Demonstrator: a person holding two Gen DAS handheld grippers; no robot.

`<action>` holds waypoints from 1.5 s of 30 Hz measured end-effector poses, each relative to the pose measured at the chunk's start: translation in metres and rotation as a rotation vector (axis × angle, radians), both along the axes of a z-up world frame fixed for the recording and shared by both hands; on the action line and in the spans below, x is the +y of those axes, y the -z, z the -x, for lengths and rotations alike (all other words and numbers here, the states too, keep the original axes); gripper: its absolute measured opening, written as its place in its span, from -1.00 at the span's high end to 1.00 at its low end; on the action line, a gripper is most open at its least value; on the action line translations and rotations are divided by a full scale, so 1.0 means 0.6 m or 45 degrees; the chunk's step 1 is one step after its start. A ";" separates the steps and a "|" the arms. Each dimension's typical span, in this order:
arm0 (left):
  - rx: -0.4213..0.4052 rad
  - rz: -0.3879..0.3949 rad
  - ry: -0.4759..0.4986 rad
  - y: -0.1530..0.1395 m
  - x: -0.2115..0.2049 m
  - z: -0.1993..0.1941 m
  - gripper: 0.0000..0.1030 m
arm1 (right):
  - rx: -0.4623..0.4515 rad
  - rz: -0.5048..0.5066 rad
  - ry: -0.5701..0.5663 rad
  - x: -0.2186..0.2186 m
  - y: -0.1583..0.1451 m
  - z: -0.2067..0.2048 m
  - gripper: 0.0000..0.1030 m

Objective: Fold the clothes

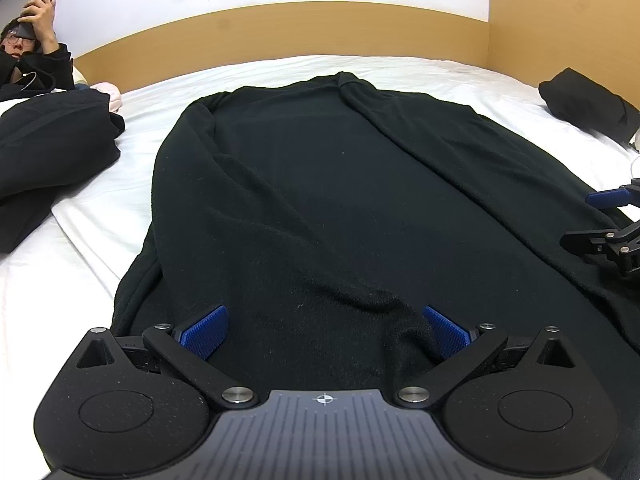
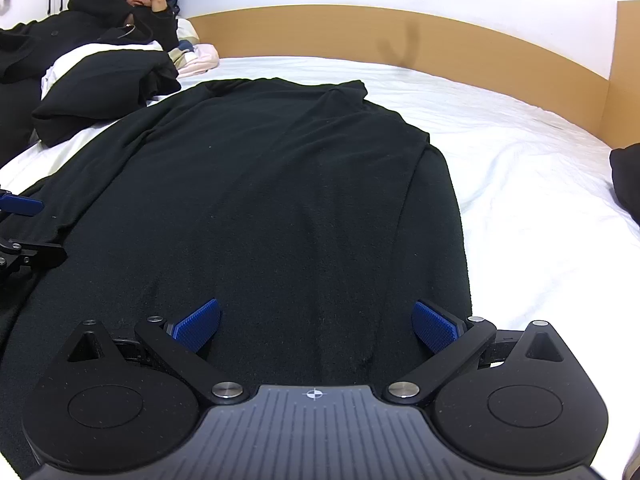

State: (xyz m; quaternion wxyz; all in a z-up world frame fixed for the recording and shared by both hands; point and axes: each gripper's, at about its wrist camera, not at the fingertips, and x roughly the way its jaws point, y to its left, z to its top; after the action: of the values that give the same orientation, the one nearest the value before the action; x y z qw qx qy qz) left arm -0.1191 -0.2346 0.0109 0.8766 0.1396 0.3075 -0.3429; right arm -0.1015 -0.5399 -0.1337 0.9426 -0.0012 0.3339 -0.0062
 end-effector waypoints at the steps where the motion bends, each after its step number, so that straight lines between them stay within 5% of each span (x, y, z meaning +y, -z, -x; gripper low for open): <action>1: -0.001 0.001 -0.001 0.000 0.000 0.000 -0.99 | 0.000 0.000 0.000 -0.006 -0.002 -0.001 -1.00; 45: 0.007 0.003 0.000 0.002 -0.001 0.000 -0.99 | 0.004 0.001 -0.002 0.015 0.004 0.008 -1.00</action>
State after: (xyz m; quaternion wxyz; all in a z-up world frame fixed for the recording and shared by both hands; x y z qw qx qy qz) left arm -0.1191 -0.2354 0.0099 0.8760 0.1376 0.3093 -0.3436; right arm -0.1061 -0.5307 -0.1364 0.9421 -0.0017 0.3353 -0.0056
